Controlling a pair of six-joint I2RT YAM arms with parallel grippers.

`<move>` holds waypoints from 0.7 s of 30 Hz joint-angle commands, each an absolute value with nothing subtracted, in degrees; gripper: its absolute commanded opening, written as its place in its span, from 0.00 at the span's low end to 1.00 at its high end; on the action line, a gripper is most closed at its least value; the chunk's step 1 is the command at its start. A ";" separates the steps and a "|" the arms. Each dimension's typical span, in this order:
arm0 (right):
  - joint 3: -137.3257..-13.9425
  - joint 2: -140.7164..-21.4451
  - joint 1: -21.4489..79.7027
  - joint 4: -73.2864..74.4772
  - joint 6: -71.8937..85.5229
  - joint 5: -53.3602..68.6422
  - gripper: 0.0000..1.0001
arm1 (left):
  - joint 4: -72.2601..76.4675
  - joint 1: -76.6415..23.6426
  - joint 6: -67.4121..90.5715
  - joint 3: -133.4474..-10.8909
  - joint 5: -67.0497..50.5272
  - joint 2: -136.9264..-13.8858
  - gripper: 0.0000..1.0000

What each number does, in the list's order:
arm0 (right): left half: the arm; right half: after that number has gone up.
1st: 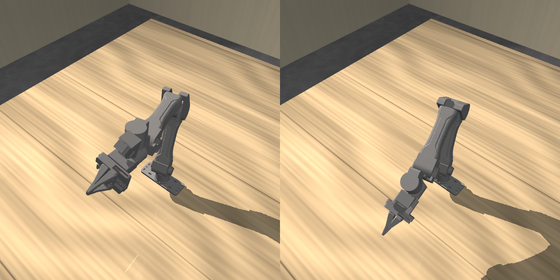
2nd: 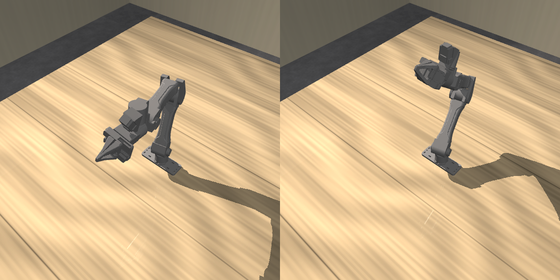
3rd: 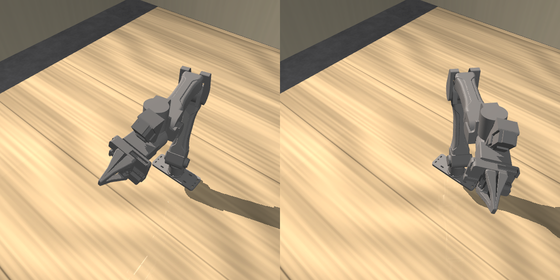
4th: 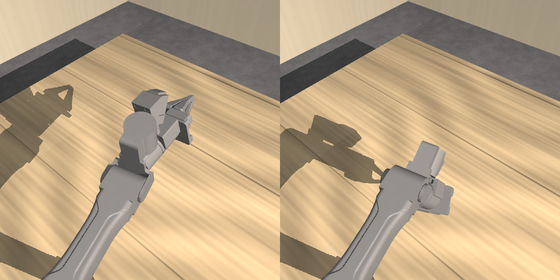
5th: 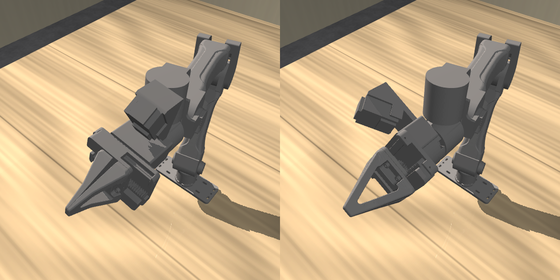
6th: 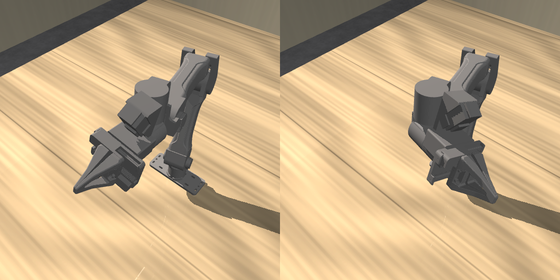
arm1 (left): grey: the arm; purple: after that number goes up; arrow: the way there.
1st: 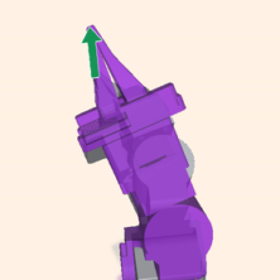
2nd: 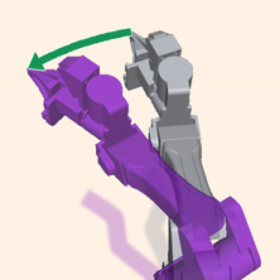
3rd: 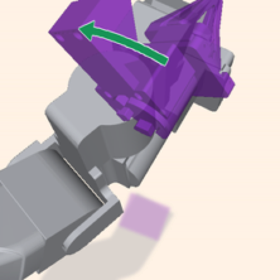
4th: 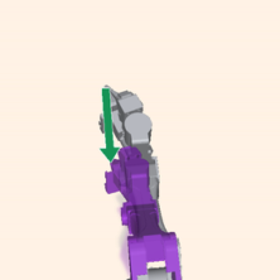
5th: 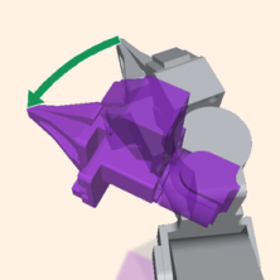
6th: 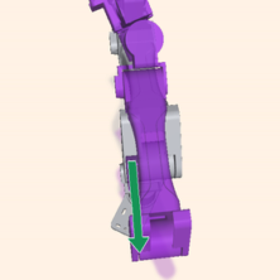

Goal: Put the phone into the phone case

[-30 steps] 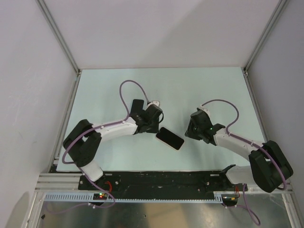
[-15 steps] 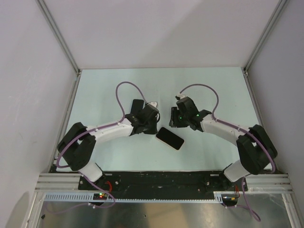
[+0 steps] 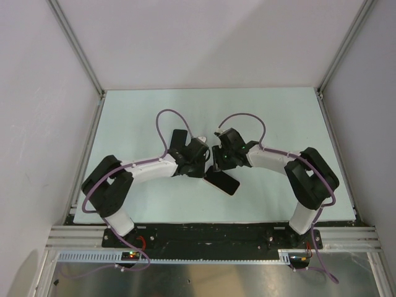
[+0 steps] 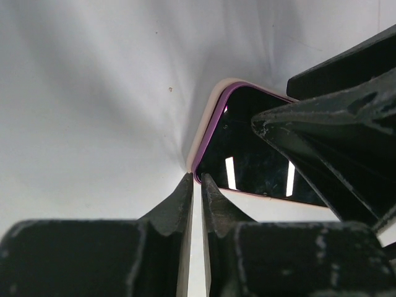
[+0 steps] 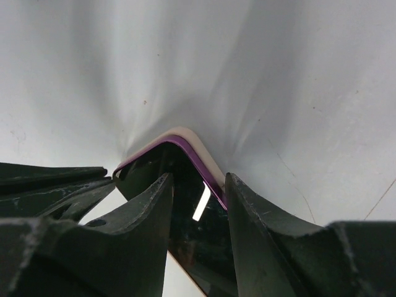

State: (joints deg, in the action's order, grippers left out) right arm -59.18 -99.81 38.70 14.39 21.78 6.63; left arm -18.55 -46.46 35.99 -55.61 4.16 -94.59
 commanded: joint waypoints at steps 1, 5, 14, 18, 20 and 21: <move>-62.02 -100.37 39.35 12.09 20.53 7.65 0.45 | -16.99 -46.28 34.97 -56.76 3.30 -95.76 0.12; -62.57 -101.33 39.53 11.97 20.55 7.66 0.44 | -16.78 -46.29 35.05 -57.07 3.11 -96.68 0.11; -64.36 -104.78 39.66 11.95 20.58 8.00 0.44 | -16.66 -46.29 34.98 -57.22 3.27 -98.56 0.07; -64.42 -105.24 39.68 12.39 20.77 7.49 0.43 | -16.64 -46.31 35.05 -57.22 3.27 -99.22 0.03; -64.42 -105.32 39.91 12.88 20.73 6.99 0.43 | -16.68 -46.34 35.13 -56.98 3.30 -99.45 0.01; -64.42 -105.35 40.08 13.12 20.65 6.75 0.43 | -16.69 -46.42 35.23 -56.83 3.32 -99.56 0.01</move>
